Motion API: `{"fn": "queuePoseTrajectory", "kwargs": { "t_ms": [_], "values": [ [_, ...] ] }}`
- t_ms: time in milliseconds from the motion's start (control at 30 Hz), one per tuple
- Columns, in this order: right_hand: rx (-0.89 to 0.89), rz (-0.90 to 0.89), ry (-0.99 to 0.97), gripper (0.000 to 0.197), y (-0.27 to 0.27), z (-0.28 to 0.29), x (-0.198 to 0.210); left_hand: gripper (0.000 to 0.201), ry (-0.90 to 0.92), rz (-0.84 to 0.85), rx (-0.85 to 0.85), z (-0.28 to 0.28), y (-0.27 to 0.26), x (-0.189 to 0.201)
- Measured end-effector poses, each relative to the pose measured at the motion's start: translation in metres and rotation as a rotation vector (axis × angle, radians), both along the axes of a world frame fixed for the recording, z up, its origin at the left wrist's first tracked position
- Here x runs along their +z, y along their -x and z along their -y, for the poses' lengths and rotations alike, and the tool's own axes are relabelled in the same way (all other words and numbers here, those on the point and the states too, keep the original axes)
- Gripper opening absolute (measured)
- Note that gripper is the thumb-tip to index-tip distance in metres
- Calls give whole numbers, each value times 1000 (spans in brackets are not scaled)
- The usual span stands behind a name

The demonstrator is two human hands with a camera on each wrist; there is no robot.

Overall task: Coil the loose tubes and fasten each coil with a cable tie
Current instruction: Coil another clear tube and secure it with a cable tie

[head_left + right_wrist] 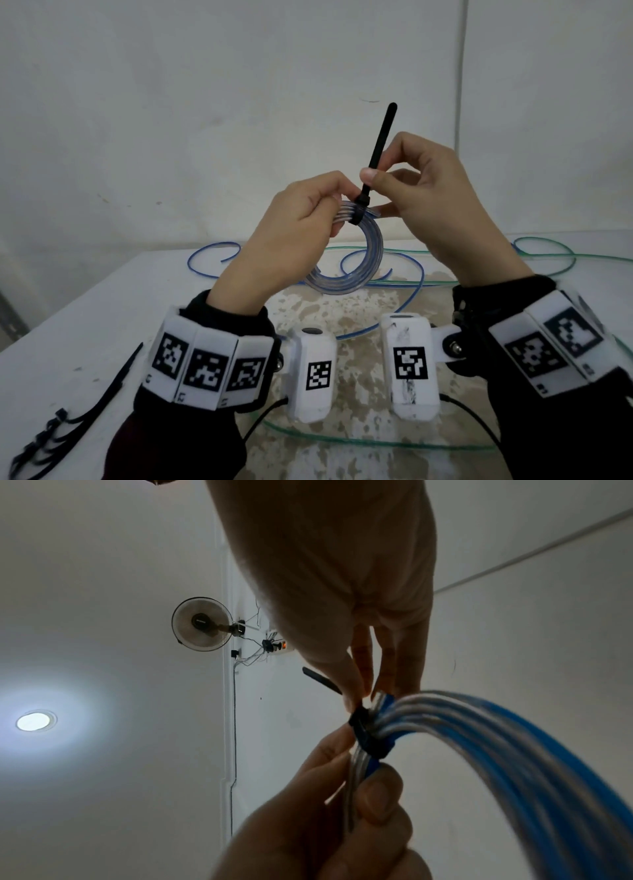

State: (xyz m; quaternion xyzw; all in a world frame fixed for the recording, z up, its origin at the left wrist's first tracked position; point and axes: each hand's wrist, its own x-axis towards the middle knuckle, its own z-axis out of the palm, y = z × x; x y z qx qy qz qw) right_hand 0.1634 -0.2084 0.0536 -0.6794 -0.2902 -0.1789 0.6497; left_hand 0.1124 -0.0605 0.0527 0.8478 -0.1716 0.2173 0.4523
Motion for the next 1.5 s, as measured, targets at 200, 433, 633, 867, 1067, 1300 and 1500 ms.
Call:
{"fn": "queuePoseTrajectory", "kwargs": {
  "t_ms": [200,433,633,867,1067,1300,1500],
  "values": [
    [143,8,14,19,6,6,6,28,85,32,15,7,4,0],
    [-15,98,-67,23,11,-7,7,27,-10,312,139,12,1,-3],
    [-61,86,-15,23,11,-6,5,33,-115,391,259,20,0,-7],
    [-133,44,-2,23,6,16,11,16,187,-56,-75,31,-1,-8],
    [-76,-62,-22,14,6,20,11,20,176,-272,-218,-1,4,0],
    [215,-246,283,18,4,21,2,20,343,-198,-161,-20,4,7],
    [213,-211,223,8,5,16,2,18,358,-194,-154,-25,3,7]
  ]
}}
